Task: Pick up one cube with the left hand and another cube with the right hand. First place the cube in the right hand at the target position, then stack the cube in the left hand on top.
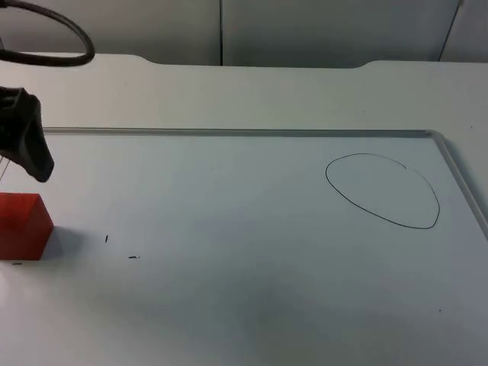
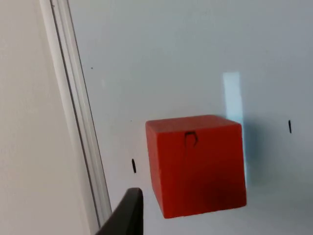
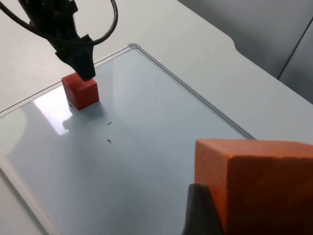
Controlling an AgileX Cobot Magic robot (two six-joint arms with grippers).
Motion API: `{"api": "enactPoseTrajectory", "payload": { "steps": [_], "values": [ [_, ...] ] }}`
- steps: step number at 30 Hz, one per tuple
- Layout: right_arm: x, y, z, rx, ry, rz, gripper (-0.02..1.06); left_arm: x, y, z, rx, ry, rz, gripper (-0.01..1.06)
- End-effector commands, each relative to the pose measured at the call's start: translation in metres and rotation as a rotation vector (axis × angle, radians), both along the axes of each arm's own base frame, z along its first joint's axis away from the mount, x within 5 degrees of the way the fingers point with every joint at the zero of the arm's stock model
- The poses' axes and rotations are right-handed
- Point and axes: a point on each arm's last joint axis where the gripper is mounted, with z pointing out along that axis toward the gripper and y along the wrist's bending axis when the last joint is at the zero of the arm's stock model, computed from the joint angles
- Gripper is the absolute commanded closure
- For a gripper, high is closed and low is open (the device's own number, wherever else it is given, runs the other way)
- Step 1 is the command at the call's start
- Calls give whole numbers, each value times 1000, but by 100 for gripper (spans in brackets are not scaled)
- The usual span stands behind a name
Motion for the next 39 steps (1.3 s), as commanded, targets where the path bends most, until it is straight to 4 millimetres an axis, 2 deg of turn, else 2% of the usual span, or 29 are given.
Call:
{"api": "enactPoseTrajectory", "payload": {
  "steps": [1, 9, 15, 21, 39],
  "values": [
    [0, 0, 2, 24, -20, 1, 105, 8, 2, -7, 15, 0, 8, 0],
    [1, 1, 4, 35, -33, 1, 105, 12, 0, -26, 39, 44, -15, 1],
    [1, 1, 4, 39, -29, -2, 105, 17, -16, -39, 73, 21, -79, 1],
    [1, 1, 4, 39, -29, -2, 105, 19, -12, -55, 116, 65, -71, 1],
    [1, 1, 4, 37, -31, -1, 105, 22, -12, -68, 128, 71, -57, 4]
  ]
}}
